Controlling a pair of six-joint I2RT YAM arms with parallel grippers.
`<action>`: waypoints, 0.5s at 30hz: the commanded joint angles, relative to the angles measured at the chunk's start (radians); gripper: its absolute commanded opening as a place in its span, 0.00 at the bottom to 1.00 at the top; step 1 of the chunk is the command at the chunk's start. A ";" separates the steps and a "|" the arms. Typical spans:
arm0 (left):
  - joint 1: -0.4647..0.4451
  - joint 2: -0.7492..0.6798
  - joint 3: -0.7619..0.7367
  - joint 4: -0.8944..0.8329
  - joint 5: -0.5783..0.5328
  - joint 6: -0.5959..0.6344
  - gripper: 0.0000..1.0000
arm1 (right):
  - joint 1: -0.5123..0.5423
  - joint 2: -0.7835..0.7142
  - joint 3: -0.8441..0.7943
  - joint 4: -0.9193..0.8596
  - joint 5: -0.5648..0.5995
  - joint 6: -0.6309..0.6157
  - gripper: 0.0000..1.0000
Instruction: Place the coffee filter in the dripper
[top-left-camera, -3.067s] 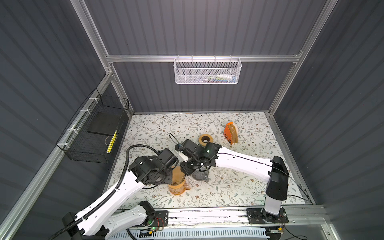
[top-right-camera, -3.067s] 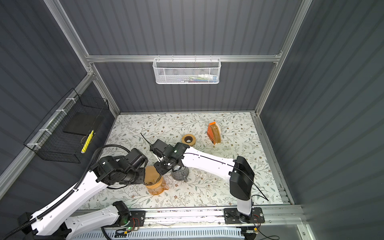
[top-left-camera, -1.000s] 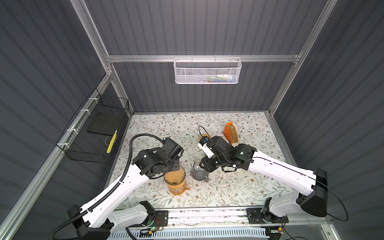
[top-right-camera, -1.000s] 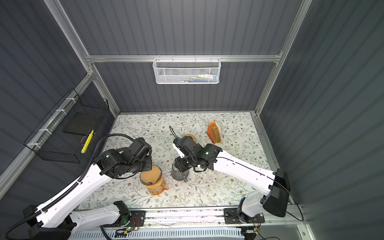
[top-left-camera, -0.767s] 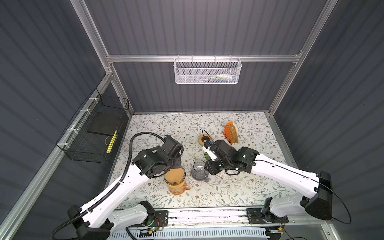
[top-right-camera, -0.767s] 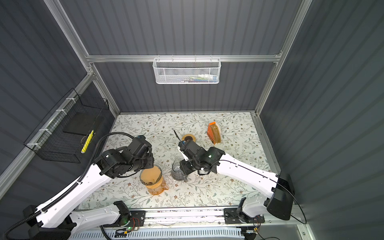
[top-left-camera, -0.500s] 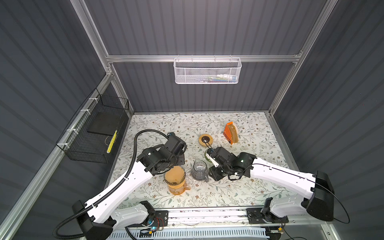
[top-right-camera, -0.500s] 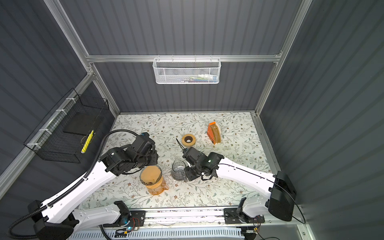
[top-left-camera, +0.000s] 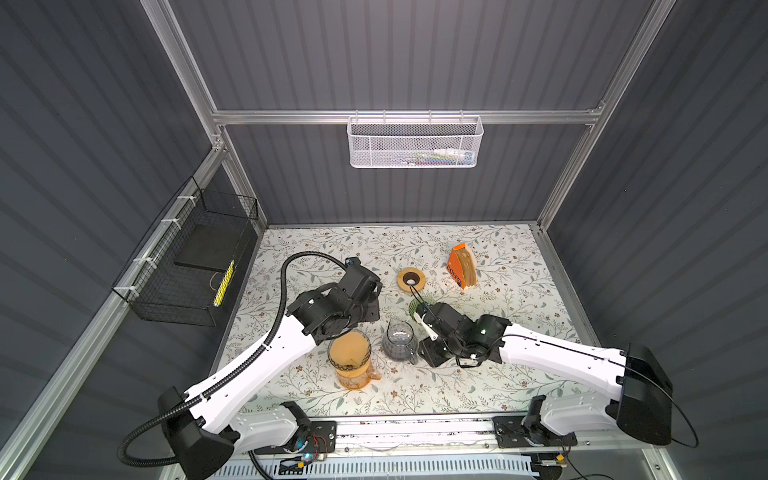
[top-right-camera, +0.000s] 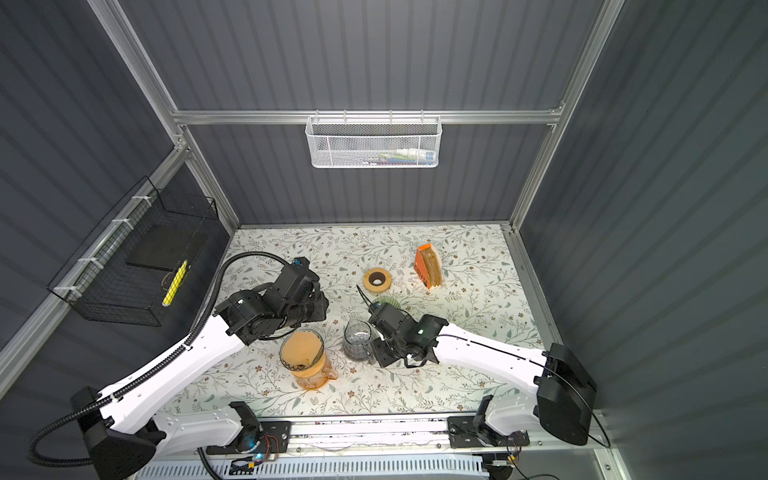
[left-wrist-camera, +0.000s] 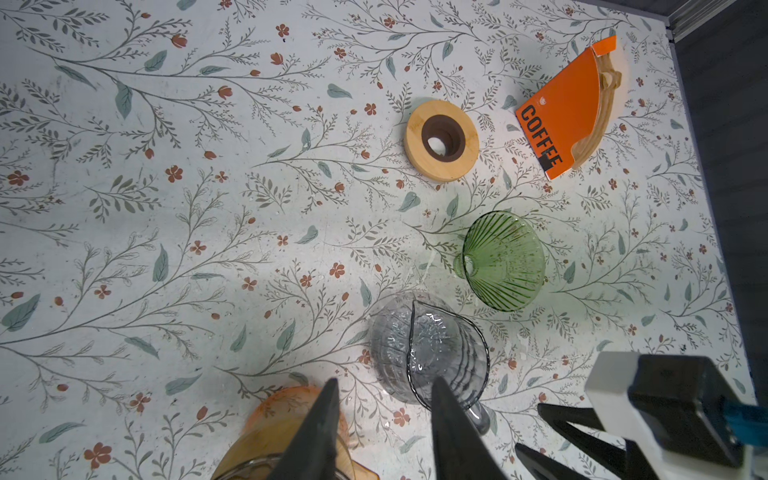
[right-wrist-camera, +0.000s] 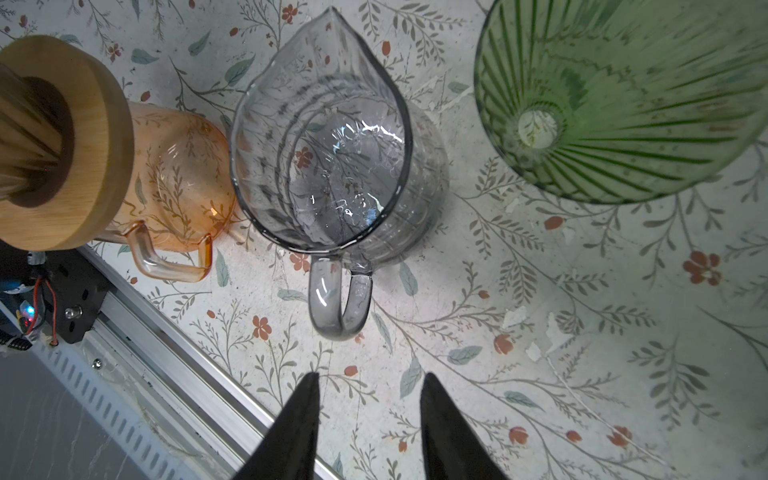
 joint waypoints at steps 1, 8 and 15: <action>-0.005 0.007 0.018 0.024 0.023 0.019 0.38 | 0.014 0.027 0.000 0.040 0.020 -0.025 0.42; -0.005 0.009 0.021 0.030 0.027 0.022 0.38 | 0.030 0.090 0.023 0.060 0.037 -0.039 0.42; -0.005 0.007 0.015 0.032 0.023 0.026 0.38 | 0.036 0.146 0.058 0.055 0.055 -0.056 0.41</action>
